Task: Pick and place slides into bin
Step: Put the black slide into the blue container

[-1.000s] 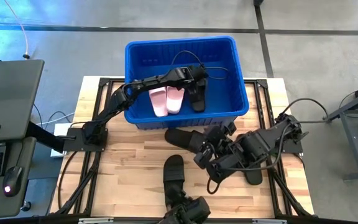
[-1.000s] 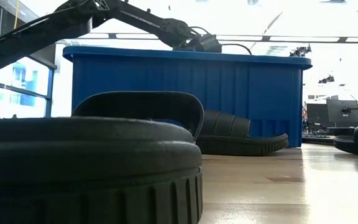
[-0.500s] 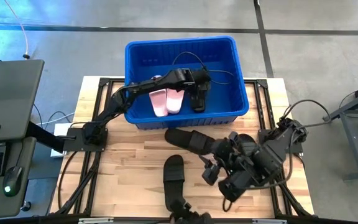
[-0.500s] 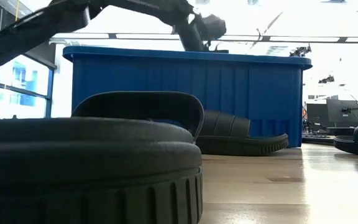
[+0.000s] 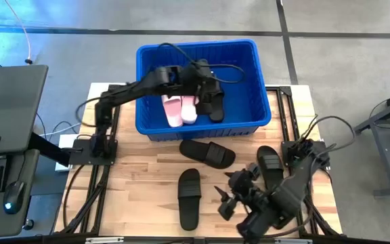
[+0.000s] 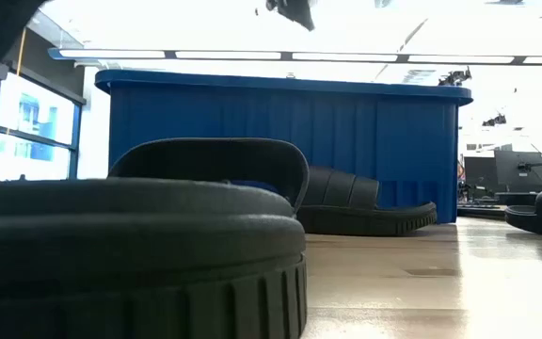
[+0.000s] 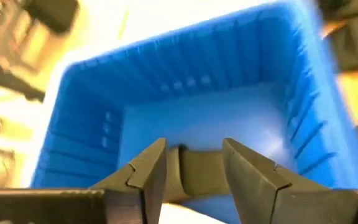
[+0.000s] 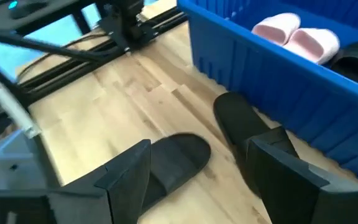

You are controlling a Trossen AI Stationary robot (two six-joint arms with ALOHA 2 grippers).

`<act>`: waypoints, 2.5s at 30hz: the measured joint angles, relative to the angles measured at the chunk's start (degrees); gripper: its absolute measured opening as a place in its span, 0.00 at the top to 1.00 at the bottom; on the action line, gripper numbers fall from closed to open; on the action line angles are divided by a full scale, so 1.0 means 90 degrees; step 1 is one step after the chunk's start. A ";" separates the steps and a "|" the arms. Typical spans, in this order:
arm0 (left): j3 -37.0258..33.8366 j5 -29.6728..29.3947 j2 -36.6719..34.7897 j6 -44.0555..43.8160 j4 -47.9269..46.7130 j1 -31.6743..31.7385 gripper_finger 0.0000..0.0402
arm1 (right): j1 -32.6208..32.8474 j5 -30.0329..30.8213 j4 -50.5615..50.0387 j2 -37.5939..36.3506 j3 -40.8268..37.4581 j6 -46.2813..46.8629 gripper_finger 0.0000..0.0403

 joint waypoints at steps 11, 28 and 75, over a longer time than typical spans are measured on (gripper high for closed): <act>-0.0005 -0.0006 -0.1767 -0.0036 -0.0110 -0.0846 0.65 | -0.1277 -0.0942 -0.0008 0.0649 -0.0005 0.0295 0.36; -0.0005 0.0000 -0.3338 -0.0027 -0.0120 -0.2420 0.65 | -0.2901 -0.2956 0.0001 0.2677 -0.0005 0.0458 0.36; -0.0005 0.0003 -0.3387 0.0149 -0.2056 -0.2531 0.64 | -0.2434 -0.4442 0.1269 0.2385 0.0273 -0.2253 0.36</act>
